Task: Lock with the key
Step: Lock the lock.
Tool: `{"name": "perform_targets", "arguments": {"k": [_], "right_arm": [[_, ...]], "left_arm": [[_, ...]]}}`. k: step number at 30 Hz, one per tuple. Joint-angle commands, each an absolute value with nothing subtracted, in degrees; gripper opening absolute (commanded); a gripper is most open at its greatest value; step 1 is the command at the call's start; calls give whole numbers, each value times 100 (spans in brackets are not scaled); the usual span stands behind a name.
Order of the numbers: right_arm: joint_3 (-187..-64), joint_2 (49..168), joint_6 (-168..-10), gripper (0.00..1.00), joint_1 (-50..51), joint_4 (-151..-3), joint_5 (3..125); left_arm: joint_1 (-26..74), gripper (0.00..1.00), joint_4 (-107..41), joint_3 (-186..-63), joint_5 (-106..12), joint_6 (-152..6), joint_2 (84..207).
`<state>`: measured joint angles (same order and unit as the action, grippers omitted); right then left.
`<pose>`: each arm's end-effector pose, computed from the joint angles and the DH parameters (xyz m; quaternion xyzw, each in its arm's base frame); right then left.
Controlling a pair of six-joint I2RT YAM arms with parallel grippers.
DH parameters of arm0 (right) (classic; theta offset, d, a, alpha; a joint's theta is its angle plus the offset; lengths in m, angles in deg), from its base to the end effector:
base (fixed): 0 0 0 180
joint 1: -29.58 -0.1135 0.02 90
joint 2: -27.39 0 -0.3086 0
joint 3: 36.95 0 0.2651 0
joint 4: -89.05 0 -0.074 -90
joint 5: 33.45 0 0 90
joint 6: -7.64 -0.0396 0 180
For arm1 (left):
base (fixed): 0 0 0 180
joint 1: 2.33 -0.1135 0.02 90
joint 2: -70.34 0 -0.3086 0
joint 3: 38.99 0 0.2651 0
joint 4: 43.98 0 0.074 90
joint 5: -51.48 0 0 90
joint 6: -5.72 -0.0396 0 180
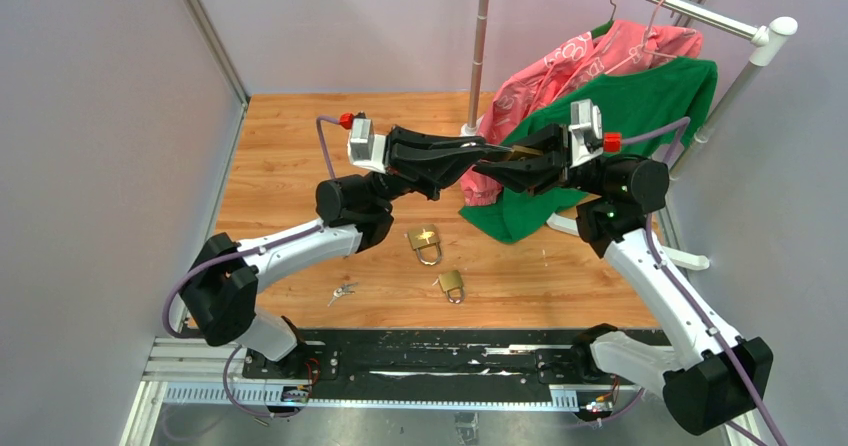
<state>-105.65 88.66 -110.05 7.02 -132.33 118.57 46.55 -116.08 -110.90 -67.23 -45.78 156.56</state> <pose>0.1671 0.1073 0.4881 -0.4683 0.3228 0.5047 0.6494 0.1925 -0.2494 0.4479 0.2615 0.2461 -0.6927 0.6255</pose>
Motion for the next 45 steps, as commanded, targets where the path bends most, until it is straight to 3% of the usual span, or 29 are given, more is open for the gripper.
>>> {"name": "perform_targets", "arguments": {"k": [1,7,9,18,22,27,31,33,45], "right_arm": [[-10701,9150,-10342,0,472,-12794,10972],[-10723,8637,-8307,0,332,-9152,10752],[-10431,8619,-7925,0,206,-8610,10437],[-9155,9426,-8052,0,-949,-10198,9305],[-9467,10434,-8052,0,-1062,-10412,9548],[-9441,10871,-7978,0,-1065,-10765,9585],[-9717,11262,-7838,22,-1060,-10378,9733],[-9772,11465,-7862,28,-1067,-10362,9807],[-9950,12734,-8199,34,-995,-11228,10200]], "left_arm": [[5457,0,-9255,-10771,-8662,-4069,16397],[4866,0,-7084,-10815,-9684,-5800,15598],[4649,0,-6177,-10866,-9756,-6382,15438],[4028,0,-2777,-10859,-9777,-9284,15093],[3777,0,-2518,-10542,-9798,-9488,14982],[3603,0,-1946,-10269,-9712,-10438,14885],[3299,0,-1522,-10265,-9643,-10921,14965],[3247,0,-1181,-10319,-9549,-11495,14931],[3222,0,-80,-10327,-8838,-12620,15001]]}}
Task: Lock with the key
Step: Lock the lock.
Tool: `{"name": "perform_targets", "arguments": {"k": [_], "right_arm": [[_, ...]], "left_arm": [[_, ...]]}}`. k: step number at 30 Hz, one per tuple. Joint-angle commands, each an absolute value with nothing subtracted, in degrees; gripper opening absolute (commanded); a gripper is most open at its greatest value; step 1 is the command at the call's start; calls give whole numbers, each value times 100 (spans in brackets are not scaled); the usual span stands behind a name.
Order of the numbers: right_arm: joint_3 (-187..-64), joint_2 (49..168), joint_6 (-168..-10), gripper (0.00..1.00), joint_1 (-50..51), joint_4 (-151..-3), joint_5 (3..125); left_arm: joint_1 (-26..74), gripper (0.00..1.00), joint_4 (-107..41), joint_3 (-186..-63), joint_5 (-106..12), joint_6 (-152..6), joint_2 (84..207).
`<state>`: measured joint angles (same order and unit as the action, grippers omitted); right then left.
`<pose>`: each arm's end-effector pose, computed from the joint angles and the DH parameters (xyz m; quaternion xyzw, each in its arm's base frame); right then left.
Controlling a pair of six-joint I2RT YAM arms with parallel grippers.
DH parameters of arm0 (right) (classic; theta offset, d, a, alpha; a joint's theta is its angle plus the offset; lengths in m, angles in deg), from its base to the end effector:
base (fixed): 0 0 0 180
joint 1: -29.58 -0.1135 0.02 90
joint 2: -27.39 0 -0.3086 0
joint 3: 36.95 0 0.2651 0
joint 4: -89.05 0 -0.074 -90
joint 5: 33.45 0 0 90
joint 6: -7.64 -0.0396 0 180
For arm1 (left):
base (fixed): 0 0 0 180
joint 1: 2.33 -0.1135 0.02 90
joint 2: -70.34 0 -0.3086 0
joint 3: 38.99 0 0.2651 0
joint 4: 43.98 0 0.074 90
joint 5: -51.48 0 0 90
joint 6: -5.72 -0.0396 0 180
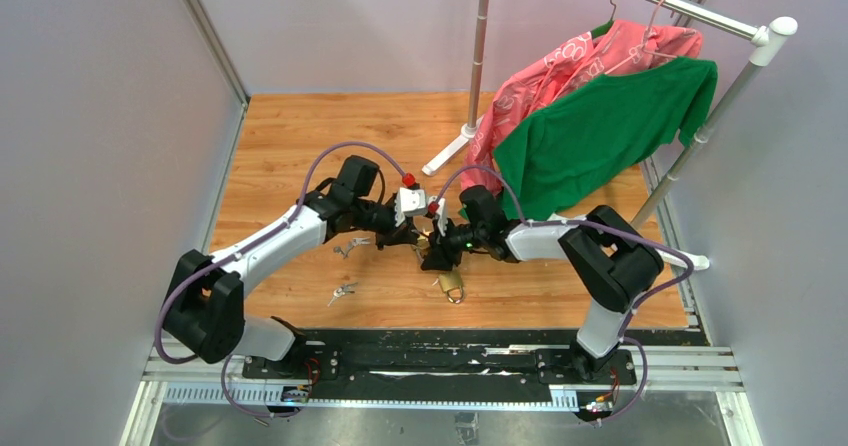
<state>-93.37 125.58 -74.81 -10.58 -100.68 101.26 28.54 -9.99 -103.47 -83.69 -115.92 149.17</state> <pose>0.2482 0.2459 0.1882 -0.4957 0.6654 0.4451 0.3367 0.2300 -0.1702 0.2744 0.5645 0.6669 -0.3567 0.3307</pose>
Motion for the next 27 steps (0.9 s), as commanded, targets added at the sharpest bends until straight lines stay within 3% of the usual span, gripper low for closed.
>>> {"name": "perform_targets", "arguments": {"k": [1,13,27], "right_arm": [[-9943,12835,-8384,35,-967,-11356,10263],[-10149,13568,-8659,38,-875,-11915,10479],[-9592,12691,-8260,46,-827,-11323,9999]], "left_arm": [[3226,0,41,-10343,-8783,-12780,14986],[3221,0,1324,-10571,-8160,-13848,15107],[3154,0,1946,-10778,-8337,-13518,14754]]}}
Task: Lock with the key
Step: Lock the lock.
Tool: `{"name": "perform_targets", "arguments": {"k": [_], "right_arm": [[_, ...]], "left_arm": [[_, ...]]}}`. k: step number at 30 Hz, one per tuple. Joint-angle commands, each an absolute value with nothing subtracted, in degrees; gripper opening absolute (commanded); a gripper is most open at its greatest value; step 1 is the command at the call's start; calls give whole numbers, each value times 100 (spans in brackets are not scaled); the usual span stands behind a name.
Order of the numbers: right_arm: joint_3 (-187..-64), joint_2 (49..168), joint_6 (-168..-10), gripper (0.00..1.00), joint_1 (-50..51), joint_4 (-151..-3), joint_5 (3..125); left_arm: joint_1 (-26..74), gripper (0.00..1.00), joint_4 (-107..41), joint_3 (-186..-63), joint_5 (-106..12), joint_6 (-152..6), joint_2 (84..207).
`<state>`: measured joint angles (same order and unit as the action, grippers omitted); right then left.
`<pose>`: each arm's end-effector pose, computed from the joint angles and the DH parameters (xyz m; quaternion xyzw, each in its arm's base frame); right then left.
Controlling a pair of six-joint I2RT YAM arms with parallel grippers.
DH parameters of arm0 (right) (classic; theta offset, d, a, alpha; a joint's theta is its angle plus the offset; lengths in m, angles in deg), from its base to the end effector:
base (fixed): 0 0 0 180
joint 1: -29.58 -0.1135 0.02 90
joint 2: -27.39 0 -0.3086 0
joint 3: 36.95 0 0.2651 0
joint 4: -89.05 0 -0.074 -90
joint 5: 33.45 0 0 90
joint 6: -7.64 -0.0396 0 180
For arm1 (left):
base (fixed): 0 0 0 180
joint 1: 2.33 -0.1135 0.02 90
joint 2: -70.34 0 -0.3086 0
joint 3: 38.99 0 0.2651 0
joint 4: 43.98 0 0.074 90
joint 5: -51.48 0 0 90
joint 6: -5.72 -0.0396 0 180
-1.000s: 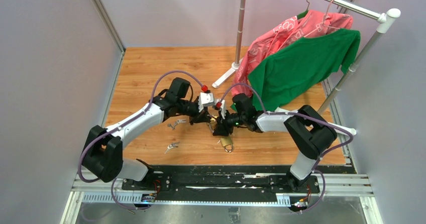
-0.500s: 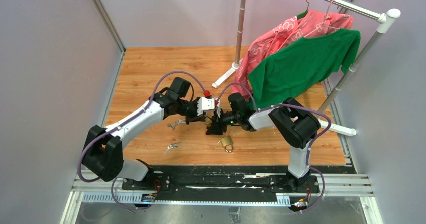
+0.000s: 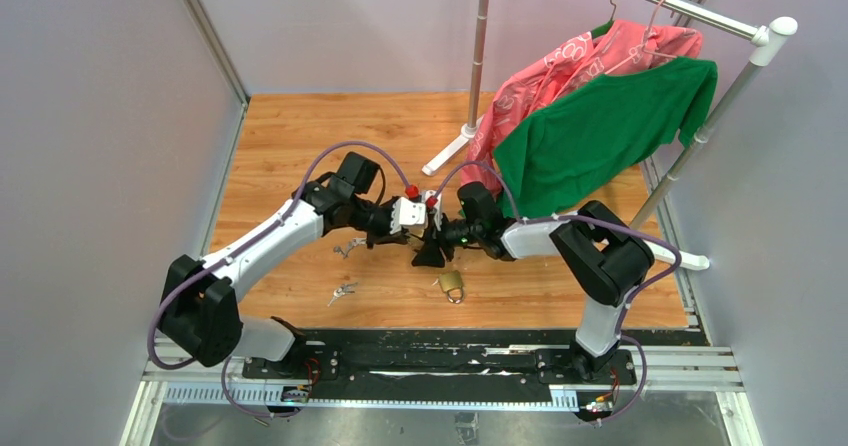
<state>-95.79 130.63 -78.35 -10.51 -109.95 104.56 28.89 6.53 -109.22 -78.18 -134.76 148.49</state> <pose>0.2648 0.2614 0.1853 -0.4914 0.6341 0.4781 0.3577 0.2211 -0.1636 0.2900 0.6619 0.6244 -0.2790 0.3069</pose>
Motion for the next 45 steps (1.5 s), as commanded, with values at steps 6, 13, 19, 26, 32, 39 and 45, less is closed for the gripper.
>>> {"name": "perform_targets", "arguments": {"k": [6,13,19,26,32,39,45], "right_arm": [[-9463,12760,-8492,55,-833,-11429,10015],[-9434,12660,-8472,56,-838,-11375,10092],[-8956,12257,-8644,50,-838,-11904,10025],[-7904,11760,-8479,50,-859,-13876,9458],[-7717,12921,-8891,47,-1162,-16631,9841],[-7446,12802,-8718,50,-1427,-16831,9580],[-7199,12228,-8592,55,-1717,-16022,9404]], "left_arm": [[3146,0,1969,-10609,-8214,-13403,14618],[3149,0,1939,-10507,-8089,-13706,14725],[3150,0,1951,-10647,-7590,-13679,14823],[3174,0,2069,-10803,-7485,-13410,14738],[3383,0,2006,-10908,-7208,-13336,14738],[3380,0,1929,-11018,-6907,-13019,14558],[3388,0,1856,-11023,-6972,-12905,14557]]}}
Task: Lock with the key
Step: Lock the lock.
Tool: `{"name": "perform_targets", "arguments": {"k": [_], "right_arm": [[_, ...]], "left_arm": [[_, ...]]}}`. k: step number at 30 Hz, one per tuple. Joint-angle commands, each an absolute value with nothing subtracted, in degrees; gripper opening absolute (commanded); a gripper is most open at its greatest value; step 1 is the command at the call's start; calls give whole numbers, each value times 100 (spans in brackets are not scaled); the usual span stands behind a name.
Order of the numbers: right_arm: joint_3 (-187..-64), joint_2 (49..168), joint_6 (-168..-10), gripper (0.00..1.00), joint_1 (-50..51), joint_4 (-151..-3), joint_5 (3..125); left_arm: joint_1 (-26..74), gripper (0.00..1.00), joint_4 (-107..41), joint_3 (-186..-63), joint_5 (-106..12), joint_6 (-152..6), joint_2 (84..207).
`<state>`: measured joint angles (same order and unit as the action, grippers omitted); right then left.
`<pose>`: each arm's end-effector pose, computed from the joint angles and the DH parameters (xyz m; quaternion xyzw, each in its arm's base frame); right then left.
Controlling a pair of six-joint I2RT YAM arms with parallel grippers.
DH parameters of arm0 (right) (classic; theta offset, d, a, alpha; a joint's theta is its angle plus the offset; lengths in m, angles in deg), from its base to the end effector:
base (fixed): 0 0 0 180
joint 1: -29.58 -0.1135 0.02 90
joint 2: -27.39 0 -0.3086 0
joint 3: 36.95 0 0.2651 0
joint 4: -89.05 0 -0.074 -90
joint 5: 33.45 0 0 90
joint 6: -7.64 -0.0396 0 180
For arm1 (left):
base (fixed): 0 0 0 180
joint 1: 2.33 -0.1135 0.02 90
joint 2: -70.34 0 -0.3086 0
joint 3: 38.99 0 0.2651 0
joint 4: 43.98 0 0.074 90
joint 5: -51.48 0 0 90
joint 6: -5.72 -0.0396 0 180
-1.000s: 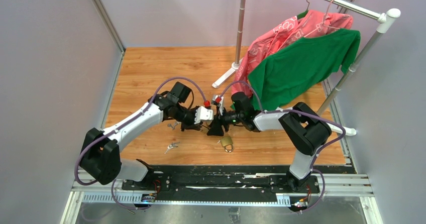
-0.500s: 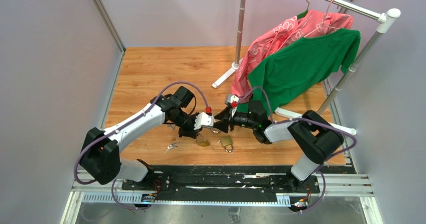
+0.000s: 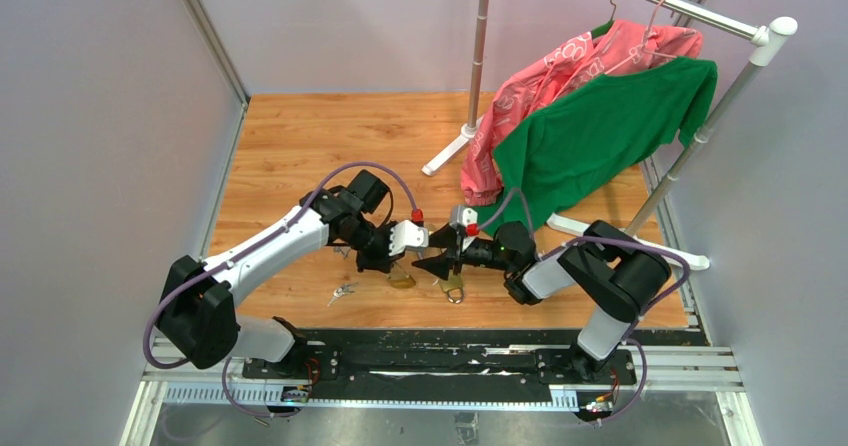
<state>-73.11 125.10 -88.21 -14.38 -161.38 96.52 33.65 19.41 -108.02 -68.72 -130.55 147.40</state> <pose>0.1917 0.2202 0.2023 -0.4449 0.4928 0.5022 0.5540 0.1889 -0.1617 0.2746 0.6583 0.6901 -0.2421 0.1783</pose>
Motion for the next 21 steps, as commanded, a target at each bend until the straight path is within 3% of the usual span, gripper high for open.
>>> {"name": "perform_targets", "arguments": {"k": [1,5,19,21], "right_arm": [[-7259,12303,-8511,55,-1780,-15907,9346],[-7455,12932,-8845,54,-1810,-16825,9364],[-7825,13459,-8947,46,-2014,-16788,9670],[-7829,13465,-8896,41,-2037,-16697,9642]], "left_arm": [[3394,0,1806,-11016,-6987,-12870,14558],[3405,0,1685,-11027,-6956,-12746,14603],[3450,0,1657,-11026,-6751,-12750,14659],[3458,0,1642,-11048,-6806,-12718,14670]]}}
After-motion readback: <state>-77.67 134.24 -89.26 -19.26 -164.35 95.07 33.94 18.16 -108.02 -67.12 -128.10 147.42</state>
